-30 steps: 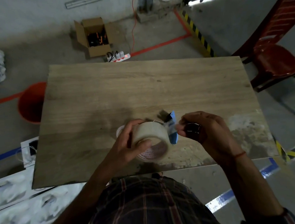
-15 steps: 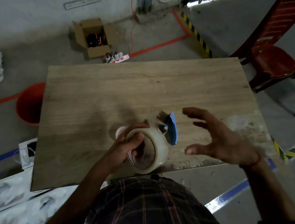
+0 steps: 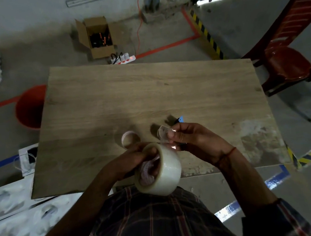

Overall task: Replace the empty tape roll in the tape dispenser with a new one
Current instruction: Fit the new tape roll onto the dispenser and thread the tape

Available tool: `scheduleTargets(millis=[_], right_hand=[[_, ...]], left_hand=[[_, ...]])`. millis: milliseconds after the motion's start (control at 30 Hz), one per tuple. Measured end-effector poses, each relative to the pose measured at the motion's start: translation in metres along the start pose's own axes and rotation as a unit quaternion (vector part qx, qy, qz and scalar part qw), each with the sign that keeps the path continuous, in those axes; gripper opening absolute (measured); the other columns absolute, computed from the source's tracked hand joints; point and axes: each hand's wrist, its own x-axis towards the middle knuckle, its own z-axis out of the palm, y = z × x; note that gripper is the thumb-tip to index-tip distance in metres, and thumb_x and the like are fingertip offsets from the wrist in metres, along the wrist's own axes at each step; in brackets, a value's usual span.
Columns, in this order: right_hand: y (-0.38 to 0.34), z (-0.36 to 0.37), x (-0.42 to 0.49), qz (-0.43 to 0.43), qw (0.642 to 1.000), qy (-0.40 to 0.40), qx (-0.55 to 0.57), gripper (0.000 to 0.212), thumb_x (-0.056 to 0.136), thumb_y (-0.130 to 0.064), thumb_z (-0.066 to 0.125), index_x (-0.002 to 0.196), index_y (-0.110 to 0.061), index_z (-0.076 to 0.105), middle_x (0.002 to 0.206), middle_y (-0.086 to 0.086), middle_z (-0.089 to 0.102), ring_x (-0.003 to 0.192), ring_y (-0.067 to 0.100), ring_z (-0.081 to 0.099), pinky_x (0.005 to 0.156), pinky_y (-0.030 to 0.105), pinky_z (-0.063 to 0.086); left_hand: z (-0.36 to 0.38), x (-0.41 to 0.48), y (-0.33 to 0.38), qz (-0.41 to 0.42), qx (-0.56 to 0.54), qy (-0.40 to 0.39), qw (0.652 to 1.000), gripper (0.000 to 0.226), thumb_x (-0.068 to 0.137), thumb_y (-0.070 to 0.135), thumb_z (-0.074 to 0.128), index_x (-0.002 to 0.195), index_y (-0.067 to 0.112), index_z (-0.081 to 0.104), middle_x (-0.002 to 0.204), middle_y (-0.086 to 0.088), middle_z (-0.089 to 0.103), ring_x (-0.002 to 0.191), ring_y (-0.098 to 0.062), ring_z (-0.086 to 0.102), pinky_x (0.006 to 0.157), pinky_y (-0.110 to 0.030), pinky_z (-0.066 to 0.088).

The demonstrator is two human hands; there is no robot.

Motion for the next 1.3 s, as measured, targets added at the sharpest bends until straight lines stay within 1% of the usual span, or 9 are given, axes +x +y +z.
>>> scheduleTargets(millis=[167,267,400,500,567,733,1033,1167,1300], right_hand=[[-0.012,0.003,-0.012,-0.163,0.979,0.097,-0.068,0.010,0.084,-0.008,0.069,0.086,-0.001,0.063,0.084,0.022,0.067,0.074,0.024,0.065,0.071,0.031,0.055],[-0.018,0.018,-0.023,-0.241,0.923,0.159,-0.254,0.009,0.086,-0.010,0.071,0.084,-0.007,0.063,0.080,0.007,0.070,0.071,0.017,0.067,0.069,0.031,0.056],[-0.020,0.042,-0.033,-0.308,0.853,0.219,-0.360,0.010,0.090,-0.020,0.068,0.087,-0.013,0.062,0.081,-0.006,0.066,0.070,0.009,0.063,0.063,0.026,0.052],[-0.024,0.044,-0.030,-0.324,0.836,0.233,-0.378,0.010,0.090,-0.022,0.068,0.088,-0.014,0.062,0.084,-0.004,0.065,0.072,0.009,0.062,0.062,0.023,0.051],[-0.027,0.044,-0.026,-0.335,0.818,0.248,-0.396,0.008,0.090,-0.018,0.069,0.088,-0.013,0.063,0.085,-0.001,0.065,0.074,0.009,0.062,0.065,0.021,0.051],[-0.045,0.031,-0.019,-0.343,0.822,0.268,-0.366,0.010,0.089,-0.017,0.070,0.087,-0.009,0.064,0.082,-0.001,0.066,0.075,0.008,0.062,0.066,0.012,0.047],[-0.049,0.009,-0.025,-0.302,0.831,0.307,-0.352,0.009,0.085,-0.014,0.073,0.083,-0.014,0.065,0.078,-0.011,0.064,0.073,0.000,0.061,0.067,0.007,0.045],[-0.037,0.007,-0.022,-0.287,0.839,0.322,-0.331,0.010,0.085,-0.014,0.073,0.082,-0.017,0.064,0.079,-0.012,0.065,0.074,0.003,0.063,0.066,0.008,0.047],[-0.030,-0.001,-0.016,-0.300,0.834,0.354,-0.297,0.009,0.085,-0.015,0.073,0.083,-0.016,0.065,0.078,-0.012,0.067,0.072,0.003,0.064,0.067,0.012,0.049]], left_hand=[[-0.003,-0.003,0.003,-0.010,0.021,0.005,1.000,0.012,0.098,0.020,0.050,0.093,0.017,0.060,0.068,0.018,0.073,0.067,0.008,0.067,0.061,-0.008,0.049],[-0.011,-0.002,-0.001,0.004,0.030,-0.013,0.999,0.032,0.091,0.049,0.058,0.093,0.019,0.068,0.074,0.007,0.075,0.073,0.000,0.070,0.066,-0.012,0.051],[-0.004,0.015,-0.002,-0.009,-0.046,0.108,0.993,0.024,0.103,0.031,0.045,0.094,0.022,0.064,0.084,-0.002,0.076,0.070,-0.007,0.070,0.065,-0.021,0.054],[0.002,0.021,0.003,0.116,-0.031,0.202,0.972,0.026,0.104,0.032,0.046,0.101,0.013,0.063,0.117,-0.024,0.064,0.087,-0.018,0.069,0.072,-0.027,0.054],[0.006,0.020,0.006,0.214,0.022,0.180,0.960,0.049,0.096,0.055,0.050,0.114,0.011,0.064,0.119,-0.013,0.067,0.104,-0.021,0.067,0.083,-0.029,0.054],[0.013,0.023,0.014,0.310,0.300,0.171,0.886,0.041,0.088,0.052,0.060,0.119,0.026,0.059,0.125,0.010,0.059,0.116,-0.015,0.057,0.095,-0.041,0.049],[0.021,0.017,0.014,0.293,0.271,0.169,0.901,0.038,0.089,0.054,0.054,0.093,0.017,0.060,0.077,0.018,0.062,0.066,-0.004,0.060,0.056,-0.020,0.045],[0.023,0.018,0.004,0.254,0.235,0.237,0.908,0.046,0.079,0.060,0.062,0.099,0.019,0.062,0.088,0.005,0.070,0.075,-0.010,0.070,0.063,-0.039,0.060],[0.029,0.027,-0.005,0.205,0.264,0.296,0.895,0.030,0.083,0.056,0.067,0.082,0.027,0.060,0.071,0.013,0.062,0.062,0.003,0.059,0.057,-0.022,0.046]])
